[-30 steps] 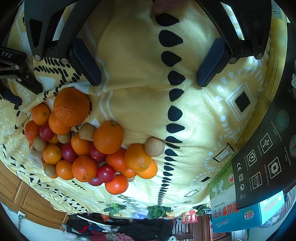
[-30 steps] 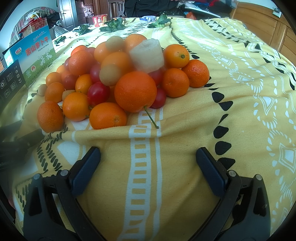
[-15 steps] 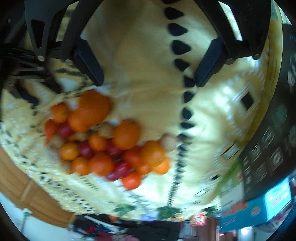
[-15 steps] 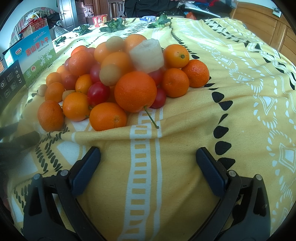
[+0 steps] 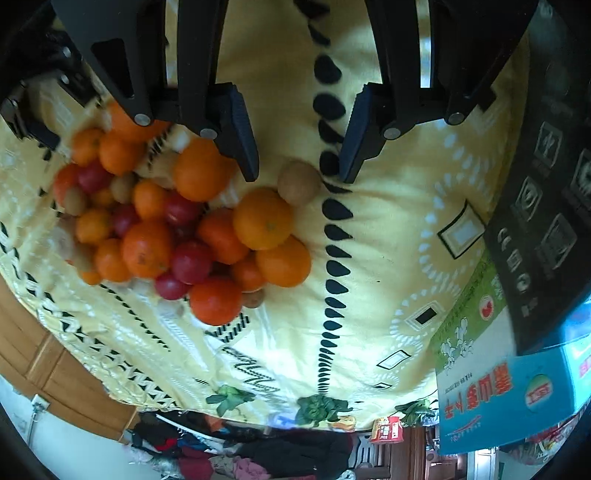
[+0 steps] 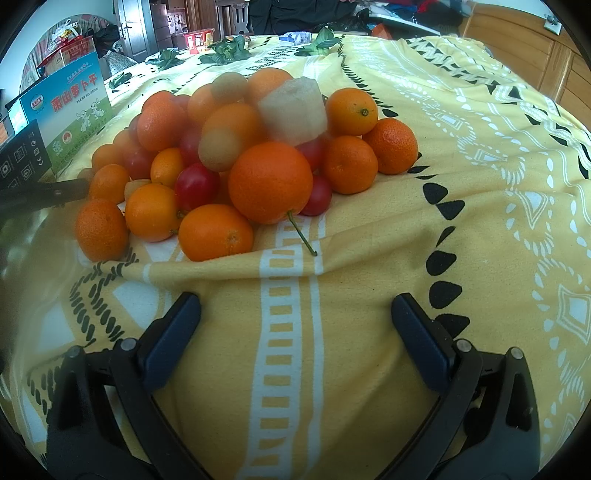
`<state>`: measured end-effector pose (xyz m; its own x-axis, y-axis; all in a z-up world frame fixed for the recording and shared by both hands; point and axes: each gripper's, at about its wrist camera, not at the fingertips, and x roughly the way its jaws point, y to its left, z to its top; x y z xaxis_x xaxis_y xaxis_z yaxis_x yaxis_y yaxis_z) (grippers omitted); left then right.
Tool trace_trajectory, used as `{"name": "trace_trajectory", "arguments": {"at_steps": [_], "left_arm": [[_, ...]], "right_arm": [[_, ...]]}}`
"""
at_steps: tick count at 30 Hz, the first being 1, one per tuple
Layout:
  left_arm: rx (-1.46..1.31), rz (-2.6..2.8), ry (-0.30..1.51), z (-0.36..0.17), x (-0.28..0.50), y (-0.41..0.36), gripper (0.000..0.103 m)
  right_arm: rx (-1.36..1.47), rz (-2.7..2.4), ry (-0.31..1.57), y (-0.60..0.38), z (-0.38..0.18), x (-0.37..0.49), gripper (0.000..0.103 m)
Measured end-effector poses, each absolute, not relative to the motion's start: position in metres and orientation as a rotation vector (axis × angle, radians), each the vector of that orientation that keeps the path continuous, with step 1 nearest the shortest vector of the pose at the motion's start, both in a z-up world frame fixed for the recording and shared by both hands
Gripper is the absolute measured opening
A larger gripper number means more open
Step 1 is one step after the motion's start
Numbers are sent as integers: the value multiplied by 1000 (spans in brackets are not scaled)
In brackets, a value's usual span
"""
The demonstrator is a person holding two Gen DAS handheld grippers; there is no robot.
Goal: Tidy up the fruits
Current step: 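Move the left gripper to the brown kiwi and close on it, then grasp the white fruit chunk from the pile with the right gripper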
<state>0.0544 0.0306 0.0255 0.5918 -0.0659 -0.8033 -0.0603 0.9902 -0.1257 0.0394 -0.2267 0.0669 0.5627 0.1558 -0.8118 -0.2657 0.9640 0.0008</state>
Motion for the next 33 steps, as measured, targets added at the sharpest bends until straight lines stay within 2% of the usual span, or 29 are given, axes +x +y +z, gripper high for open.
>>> {"name": "trace_trajectory", "arguments": {"at_steps": [4, 6, 8, 19, 22, 23, 24, 25, 29, 32, 33], "left_arm": [[-123, 3, 947, 20, 61, 29, 45], [-97, 23, 944, 21, 61, 27, 33], [-105, 16, 934, 26, 55, 29, 27], [-101, -99, 900, 46, 15, 13, 24], [-117, -114, 901, 47, 12, 11, 24], [-124, -119, 897, 49, 10, 11, 24], [-129, -123, 890, 50, 9, 11, 24], [-141, -127, 881, 54, 8, 11, 24], [-159, -142, 864, 61, 7, 10, 24], [-167, -150, 856, 67, 6, 9, 24], [-168, -154, 855, 69, 6, 9, 24]], "right_arm": [[-127, 249, 942, -227, 67, 39, 103], [-132, 246, 942, -226, 67, 39, 103], [-141, 245, 951, -222, 67, 43, 103], [-146, 246, 965, -221, 68, 47, 103], [-90, 309, 1044, -228, 77, 51, 103], [-22, 359, 1046, -234, 89, 49, 96], [8, 367, 1019, -238, 102, 46, 80], [17, 366, 977, -241, 116, 42, 76], [26, 393, 809, -245, 159, 46, 78], [83, 400, 850, -251, 153, 81, 76], [86, 399, 866, -251, 149, 92, 70]]}}
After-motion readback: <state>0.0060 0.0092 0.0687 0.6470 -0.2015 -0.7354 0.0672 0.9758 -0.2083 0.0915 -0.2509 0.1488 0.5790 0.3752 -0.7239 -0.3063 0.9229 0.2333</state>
